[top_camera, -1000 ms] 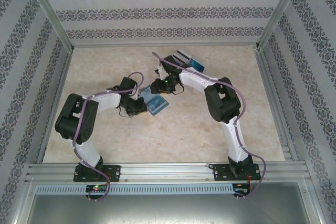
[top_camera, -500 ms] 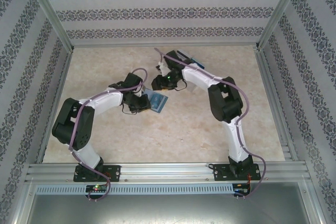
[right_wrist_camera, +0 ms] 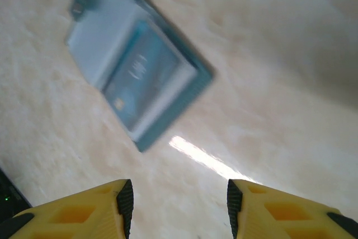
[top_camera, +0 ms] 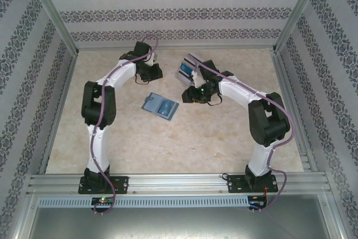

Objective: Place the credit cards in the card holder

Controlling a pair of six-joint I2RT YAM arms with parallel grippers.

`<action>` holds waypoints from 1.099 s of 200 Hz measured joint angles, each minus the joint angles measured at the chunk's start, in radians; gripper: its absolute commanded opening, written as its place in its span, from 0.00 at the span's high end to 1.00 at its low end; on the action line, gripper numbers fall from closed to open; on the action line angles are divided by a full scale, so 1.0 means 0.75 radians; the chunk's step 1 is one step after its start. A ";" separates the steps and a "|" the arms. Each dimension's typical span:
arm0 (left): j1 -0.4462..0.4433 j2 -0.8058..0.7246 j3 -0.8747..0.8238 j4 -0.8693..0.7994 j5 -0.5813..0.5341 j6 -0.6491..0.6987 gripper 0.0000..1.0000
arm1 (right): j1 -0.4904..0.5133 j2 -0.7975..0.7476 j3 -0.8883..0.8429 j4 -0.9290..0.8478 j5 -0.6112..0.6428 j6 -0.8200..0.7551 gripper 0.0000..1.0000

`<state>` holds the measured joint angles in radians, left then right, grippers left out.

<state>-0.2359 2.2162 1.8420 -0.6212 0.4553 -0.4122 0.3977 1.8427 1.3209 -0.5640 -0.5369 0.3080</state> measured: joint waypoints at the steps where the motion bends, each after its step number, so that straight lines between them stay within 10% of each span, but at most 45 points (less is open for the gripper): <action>1: 0.000 0.009 0.004 -0.004 0.001 0.003 0.85 | -0.005 -0.003 -0.009 0.000 0.002 0.001 0.50; 153: -0.009 -0.218 -0.620 0.161 0.080 -0.005 0.80 | -0.358 -0.106 0.039 0.110 0.033 0.050 0.50; 220: 0.019 0.038 0.193 -0.039 0.106 0.005 0.63 | -0.546 -0.129 -0.240 0.455 -0.013 0.316 0.47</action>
<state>-0.2214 2.2444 1.9869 -0.6506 0.5346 -0.4084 -0.0120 1.7458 1.1412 -0.2226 -0.5468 0.5449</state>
